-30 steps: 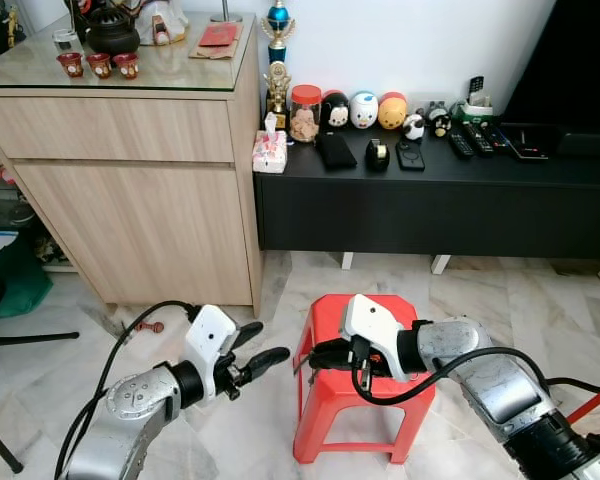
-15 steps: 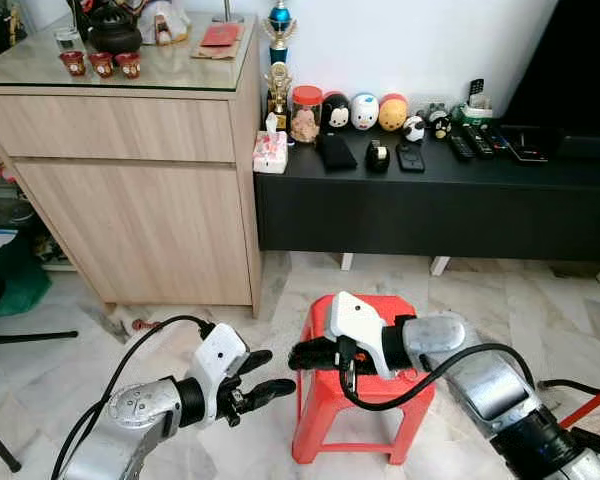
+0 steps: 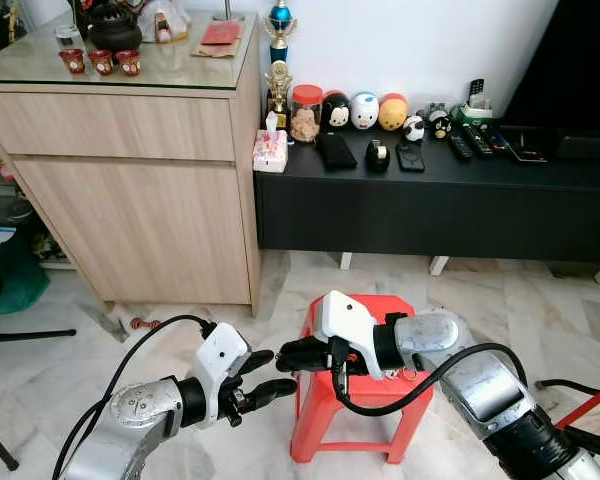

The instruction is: Hang keys on a hook

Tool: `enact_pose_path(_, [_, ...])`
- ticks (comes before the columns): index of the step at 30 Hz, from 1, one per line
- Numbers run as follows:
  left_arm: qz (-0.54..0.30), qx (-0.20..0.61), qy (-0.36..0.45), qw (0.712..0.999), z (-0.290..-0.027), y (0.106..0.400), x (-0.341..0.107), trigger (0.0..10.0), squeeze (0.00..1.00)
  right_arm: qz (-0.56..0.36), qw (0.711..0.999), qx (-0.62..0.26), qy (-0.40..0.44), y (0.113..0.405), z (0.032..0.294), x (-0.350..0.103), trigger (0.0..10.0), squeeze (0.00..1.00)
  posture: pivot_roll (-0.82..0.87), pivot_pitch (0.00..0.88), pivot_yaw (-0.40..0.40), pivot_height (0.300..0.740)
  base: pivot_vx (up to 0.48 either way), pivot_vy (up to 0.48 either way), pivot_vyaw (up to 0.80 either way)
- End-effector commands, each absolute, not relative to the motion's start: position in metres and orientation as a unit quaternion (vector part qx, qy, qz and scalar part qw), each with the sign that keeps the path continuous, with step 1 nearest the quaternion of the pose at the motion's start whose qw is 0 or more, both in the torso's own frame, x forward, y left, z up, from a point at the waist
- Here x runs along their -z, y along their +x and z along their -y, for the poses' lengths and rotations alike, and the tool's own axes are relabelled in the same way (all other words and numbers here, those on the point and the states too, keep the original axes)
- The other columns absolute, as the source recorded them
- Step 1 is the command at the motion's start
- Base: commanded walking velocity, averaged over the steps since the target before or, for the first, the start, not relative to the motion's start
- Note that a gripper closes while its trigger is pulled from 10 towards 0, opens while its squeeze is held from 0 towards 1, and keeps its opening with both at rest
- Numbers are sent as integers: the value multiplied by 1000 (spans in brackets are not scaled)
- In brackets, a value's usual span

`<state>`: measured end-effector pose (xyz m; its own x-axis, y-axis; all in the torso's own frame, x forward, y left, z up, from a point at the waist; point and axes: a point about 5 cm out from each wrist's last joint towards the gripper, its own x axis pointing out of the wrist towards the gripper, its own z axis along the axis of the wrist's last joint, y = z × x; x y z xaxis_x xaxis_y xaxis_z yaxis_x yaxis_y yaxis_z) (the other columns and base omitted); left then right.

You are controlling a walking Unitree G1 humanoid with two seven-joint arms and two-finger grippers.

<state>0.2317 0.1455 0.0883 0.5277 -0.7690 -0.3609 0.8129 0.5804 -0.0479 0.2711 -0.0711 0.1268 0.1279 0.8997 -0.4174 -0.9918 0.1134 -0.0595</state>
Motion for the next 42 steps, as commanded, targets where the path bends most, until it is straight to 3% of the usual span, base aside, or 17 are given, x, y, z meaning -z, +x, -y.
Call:
enact_pose_path(1, [-178, 458, 67, 868, -141, 230, -87, 10000, 0, -126, 728, -653, -167, 270, 67, -134, 10000, 0, 53, 0, -86, 740, 0, 0, 0])
enact_pose_path(10, [-178, 458, 65, 869, -140, 230, -86, 10000, 0, -124, 726, -656, -167, 270, 64, -134, 10000, 0, 53, 0, -89, 740, 0, 0, 0])
enact_pose_path(11, [-177, 457, 64, 869, -140, 230, -86, 6078, 0, -124, 726, -656, -167, 270, 64, -134, 10000, 0, 52, 0, -88, 740, 0, 0, 0])
enact_pose_path(12, [-177, 457, 64, 869, -140, 230, -86, 3961, 0, -123, 726, -656, -168, 270, 63, -134, 10000, 0, 53, 0, -89, 740, 0, 0, 0])
enact_pose_path(13, [-177, 456, 64, 870, -140, 230, -86, 431, 0, -123, 726, -655, -168, 271, 63, -135, 10000, 0, 55, 0, -90, 740, 0, 0, 0])
enact_pose_path(14, [-177, 456, 63, 870, -140, 230, -86, 0, 0, -122, 727, -655, -168, 271, 63, -135, 10000, 0, 55, 0, -90, 740, 0, 0, 0])
enact_pose_path(42, [-184, 470, 62, 861, -142, 226, -86, 0, 0, -127, 727, -652, -174, 273, 65, -132, 10000, 0, 60, 0, -89, 740, 0, 0, 0])
